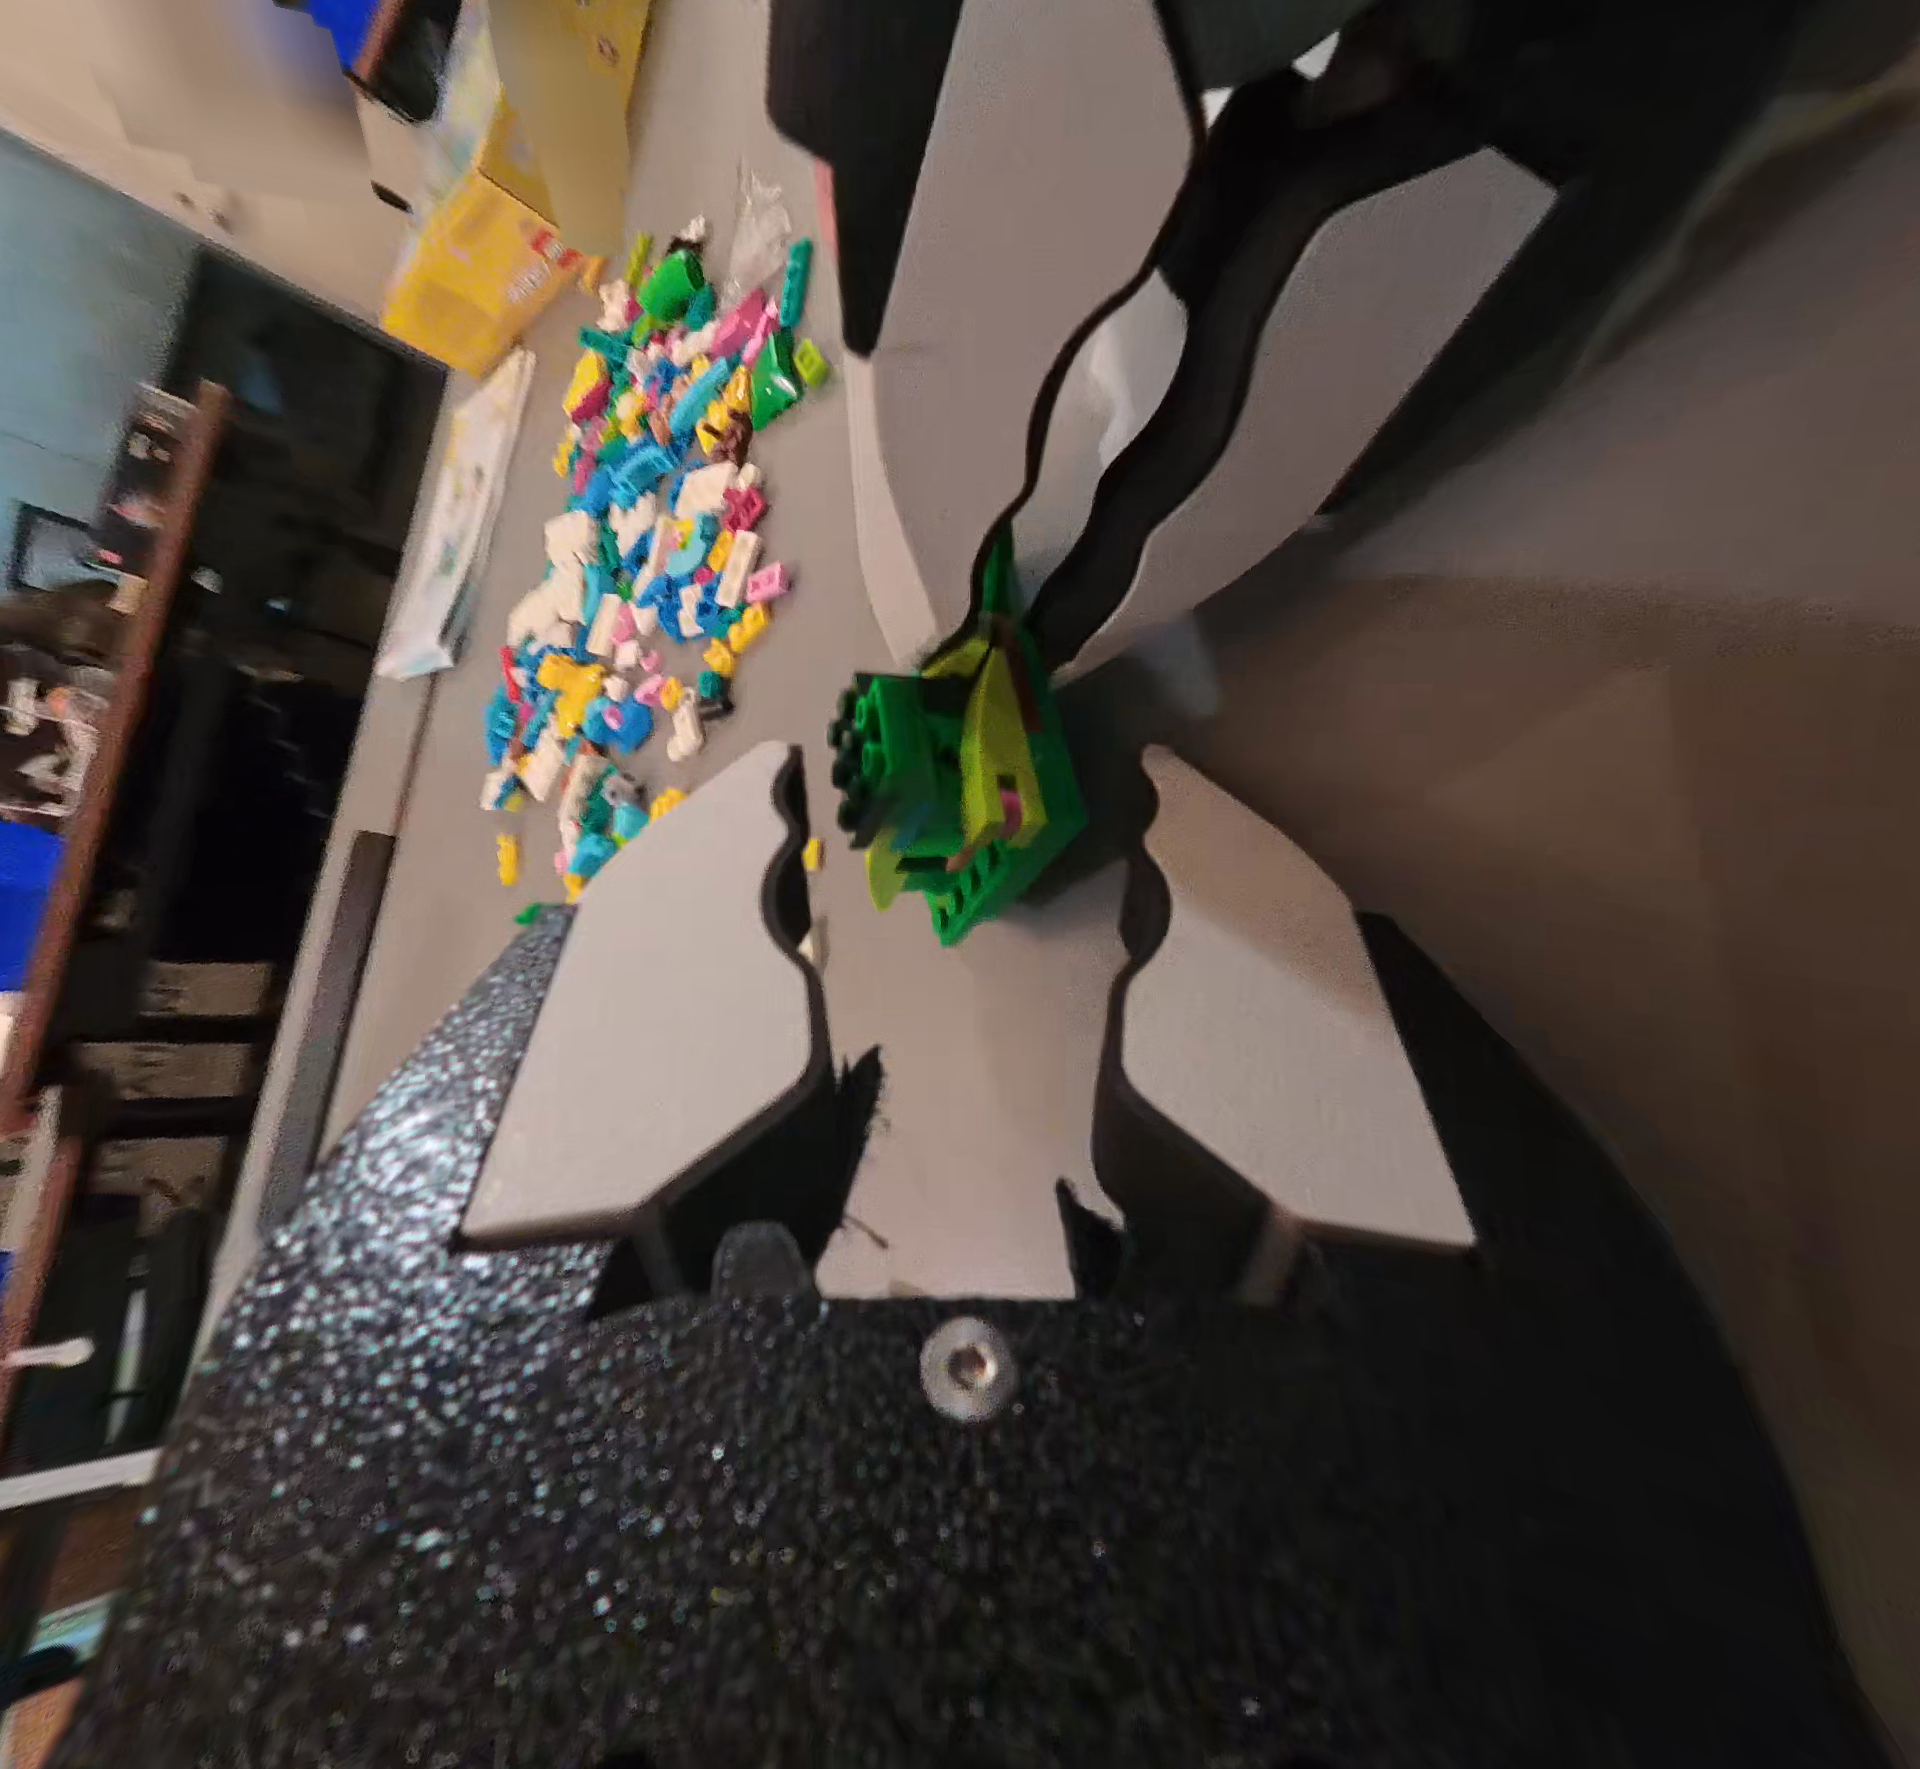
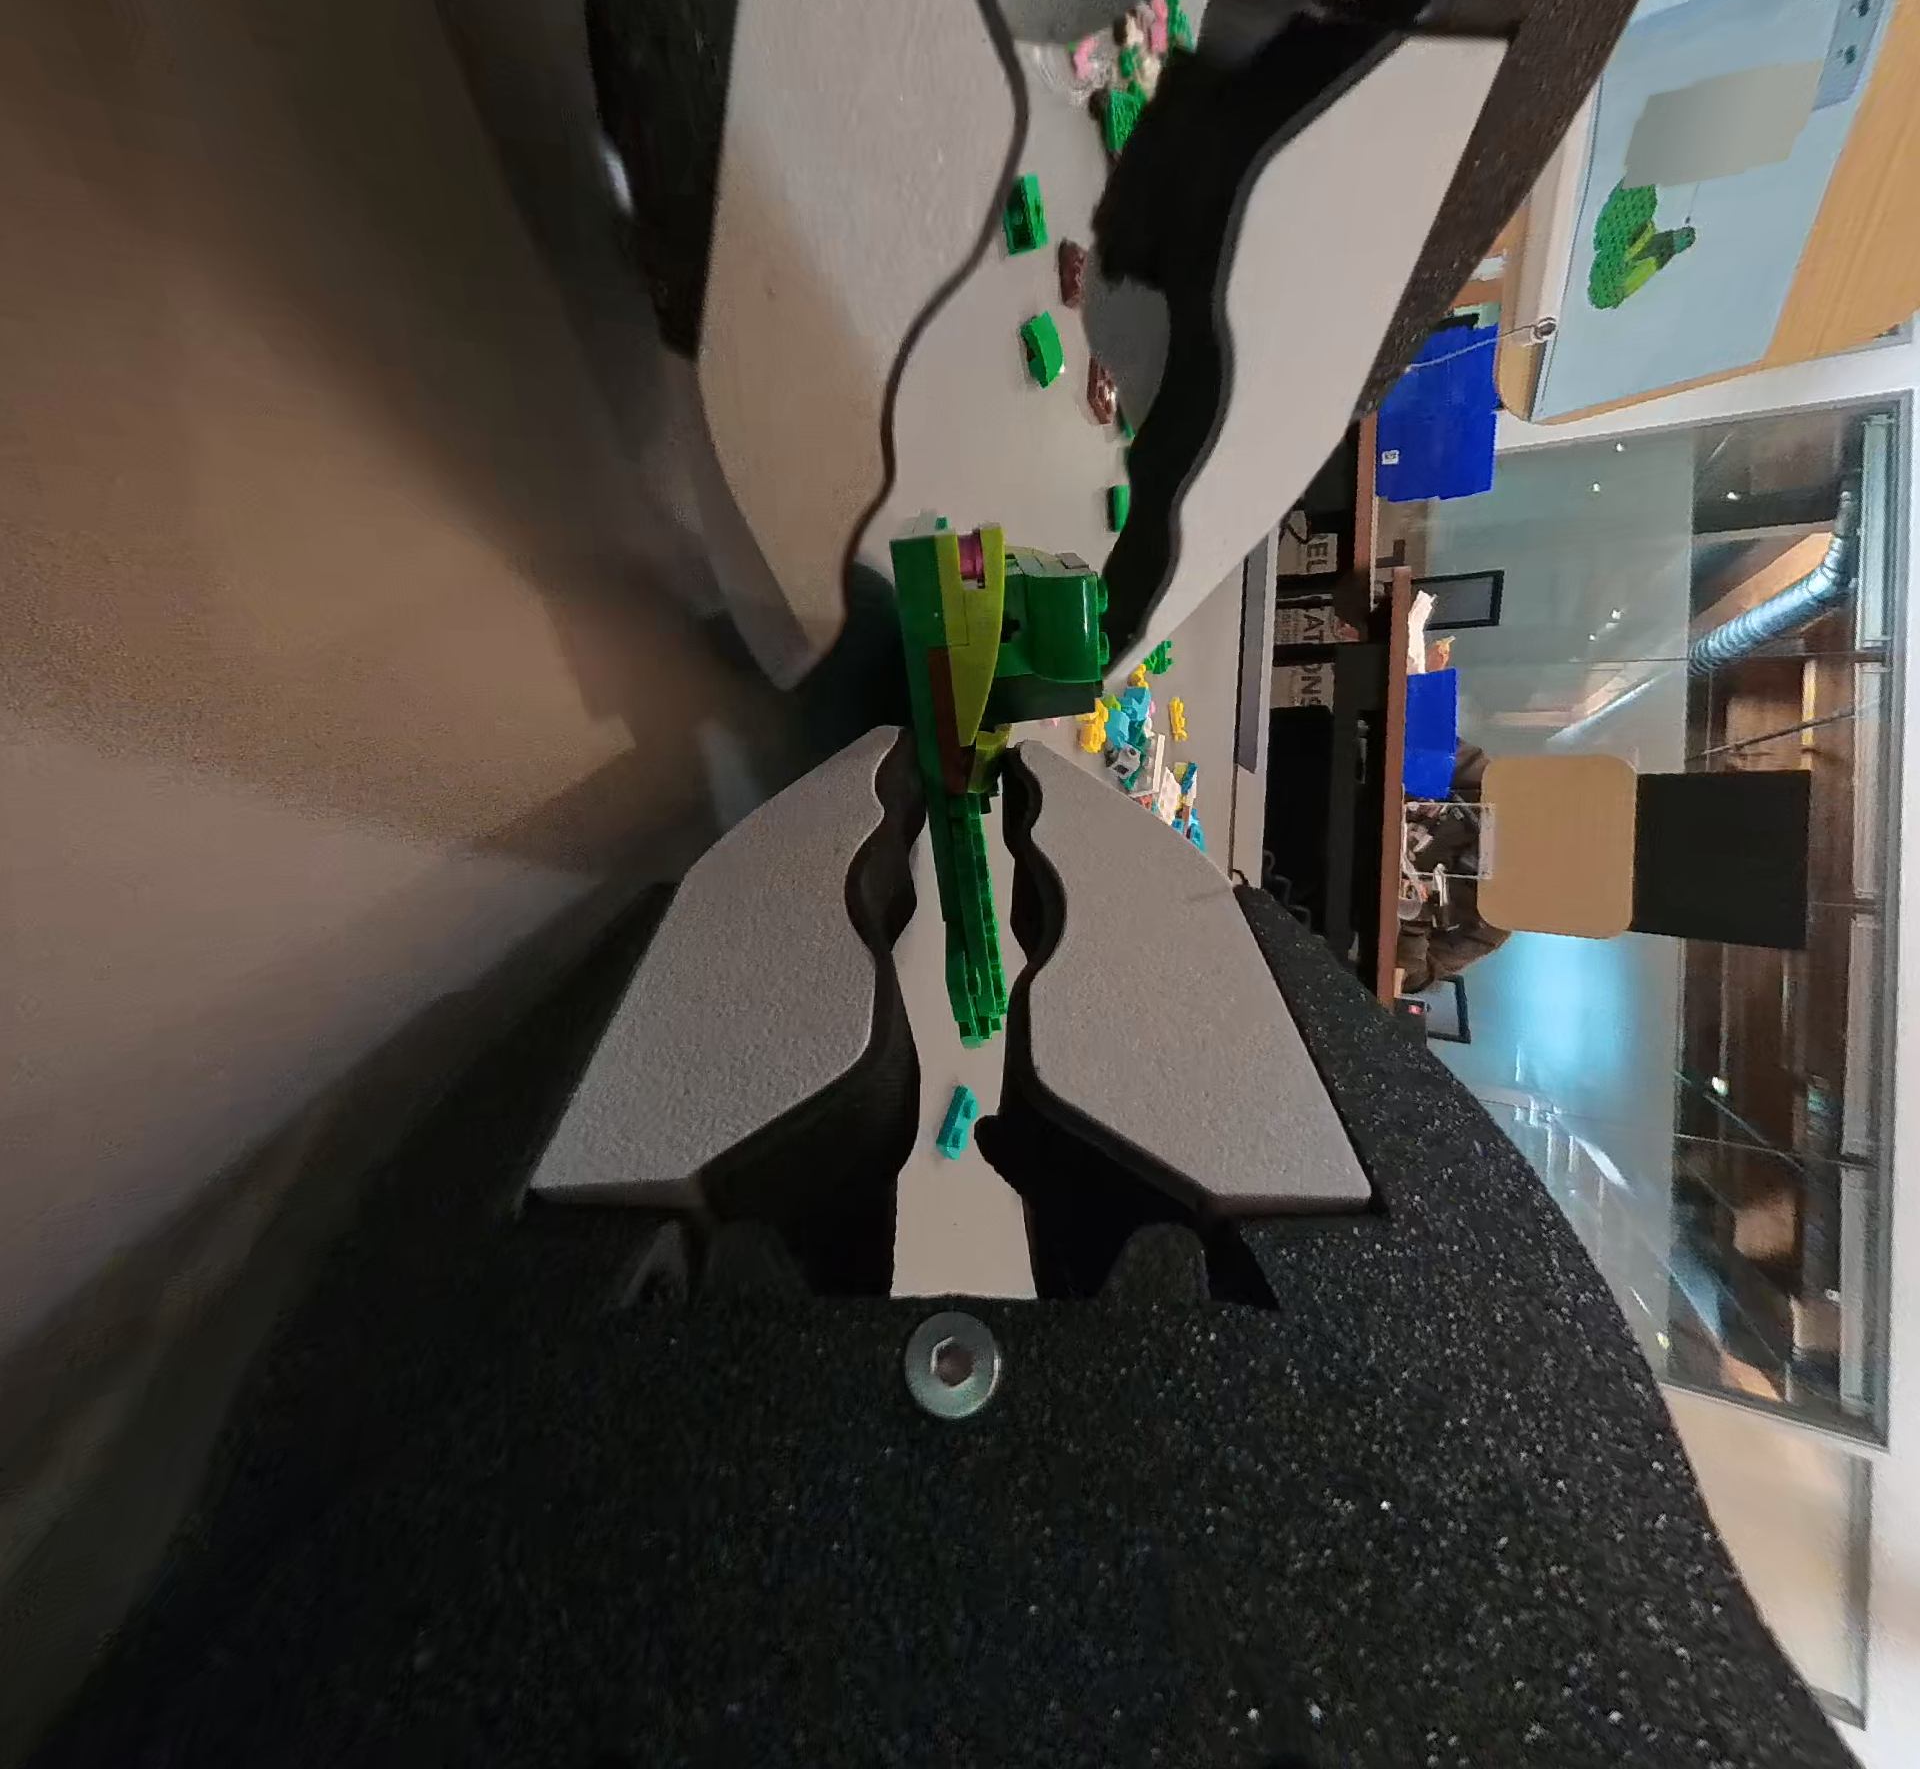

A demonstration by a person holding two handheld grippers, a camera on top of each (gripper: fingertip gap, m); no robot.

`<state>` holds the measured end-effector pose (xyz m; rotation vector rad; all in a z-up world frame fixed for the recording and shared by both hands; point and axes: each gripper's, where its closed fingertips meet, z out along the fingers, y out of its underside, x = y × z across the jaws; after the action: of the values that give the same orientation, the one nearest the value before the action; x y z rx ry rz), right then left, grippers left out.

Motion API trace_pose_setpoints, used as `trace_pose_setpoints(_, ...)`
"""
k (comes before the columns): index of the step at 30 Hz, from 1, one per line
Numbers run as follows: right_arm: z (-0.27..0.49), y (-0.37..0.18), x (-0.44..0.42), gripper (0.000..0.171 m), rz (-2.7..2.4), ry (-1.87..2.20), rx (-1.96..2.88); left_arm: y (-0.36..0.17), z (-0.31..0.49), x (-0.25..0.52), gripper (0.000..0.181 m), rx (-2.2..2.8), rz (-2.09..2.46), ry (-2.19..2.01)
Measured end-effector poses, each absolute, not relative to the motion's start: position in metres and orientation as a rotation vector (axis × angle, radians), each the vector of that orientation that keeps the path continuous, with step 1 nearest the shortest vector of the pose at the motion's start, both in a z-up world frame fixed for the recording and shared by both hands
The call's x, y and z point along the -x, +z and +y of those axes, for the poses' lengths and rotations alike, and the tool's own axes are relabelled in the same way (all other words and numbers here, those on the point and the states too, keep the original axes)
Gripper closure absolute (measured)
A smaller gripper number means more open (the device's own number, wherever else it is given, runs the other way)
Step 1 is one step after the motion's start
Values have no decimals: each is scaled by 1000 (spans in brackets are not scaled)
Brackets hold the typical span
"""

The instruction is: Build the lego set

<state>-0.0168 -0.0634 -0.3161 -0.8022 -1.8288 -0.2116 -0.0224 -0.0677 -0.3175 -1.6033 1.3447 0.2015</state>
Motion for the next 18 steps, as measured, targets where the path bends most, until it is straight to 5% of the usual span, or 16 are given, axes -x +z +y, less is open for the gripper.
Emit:
trace_pose_setpoints(2,-65,-316,17,157,-1834,-213,794,-314,-65,19,139,1554,1333,231)
trace_pose_setpoints(18,-65,-312,12,158,-2039,-330,603,-312,-65,18,143,1462,1375,337)
